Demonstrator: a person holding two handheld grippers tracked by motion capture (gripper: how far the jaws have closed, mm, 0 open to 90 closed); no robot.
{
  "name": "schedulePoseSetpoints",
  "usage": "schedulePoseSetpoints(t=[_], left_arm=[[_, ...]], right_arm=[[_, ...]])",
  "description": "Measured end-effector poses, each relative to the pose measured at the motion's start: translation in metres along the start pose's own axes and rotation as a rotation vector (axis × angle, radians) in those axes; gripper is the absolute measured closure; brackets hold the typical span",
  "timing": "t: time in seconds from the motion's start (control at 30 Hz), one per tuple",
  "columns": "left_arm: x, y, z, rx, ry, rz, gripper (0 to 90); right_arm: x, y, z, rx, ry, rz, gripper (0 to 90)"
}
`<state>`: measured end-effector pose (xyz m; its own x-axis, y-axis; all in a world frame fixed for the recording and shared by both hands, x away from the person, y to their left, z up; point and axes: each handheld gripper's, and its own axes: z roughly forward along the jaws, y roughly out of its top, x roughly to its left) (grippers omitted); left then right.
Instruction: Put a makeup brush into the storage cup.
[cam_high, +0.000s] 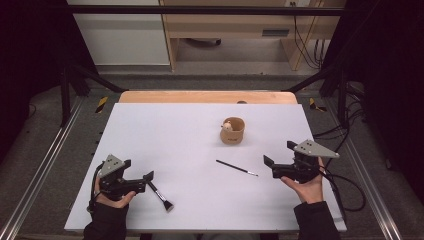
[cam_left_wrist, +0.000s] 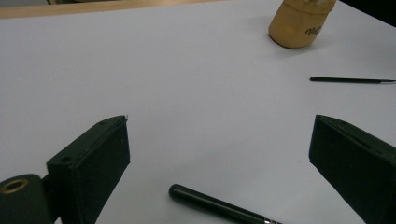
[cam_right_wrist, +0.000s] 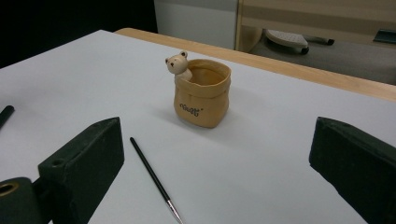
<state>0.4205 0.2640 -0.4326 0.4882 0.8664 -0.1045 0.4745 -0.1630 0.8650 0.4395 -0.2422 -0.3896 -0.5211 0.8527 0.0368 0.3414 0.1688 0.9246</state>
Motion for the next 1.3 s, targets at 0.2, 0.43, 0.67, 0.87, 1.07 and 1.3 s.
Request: schedulePoseSetpoints(t=[0.2, 0.43, 0.67, 0.87, 1.07, 1.3], left_arm=[[-0.006, -0.009, 0.005, 0.048, -0.001, 0.004, 4.4], [-0.014, -0.016, 0.011, 0.091, -0.007, 0.02, 4.4], [-0.024, -0.024, 0.02, 0.153, -0.015, 0.039, 5.9], [-0.028, -0.028, 0.026, 0.197, -0.016, 0.035, 7.3], [-0.03, -0.031, 0.03, 0.237, -0.005, 0.026, 9.1], [-0.032, -0.033, 0.033, 0.261, 0.004, 0.016, 11.9]], right_arm=[[0.0, 0.0, 0.0, 0.004, 0.001, -0.003, 3.6], [0.0, 0.0, 0.0, 0.004, 0.001, 0.0, 3.5], [0.0, 0.0, 0.001, 0.006, 0.0, 0.0, 3.4], [0.0, 0.0, 0.001, 0.007, 0.001, 0.0, 3.4], [0.001, -0.001, 0.001, 0.008, 0.001, 0.001, 3.4], [0.001, -0.001, 0.001, 0.009, 0.0, -0.001, 3.4]])
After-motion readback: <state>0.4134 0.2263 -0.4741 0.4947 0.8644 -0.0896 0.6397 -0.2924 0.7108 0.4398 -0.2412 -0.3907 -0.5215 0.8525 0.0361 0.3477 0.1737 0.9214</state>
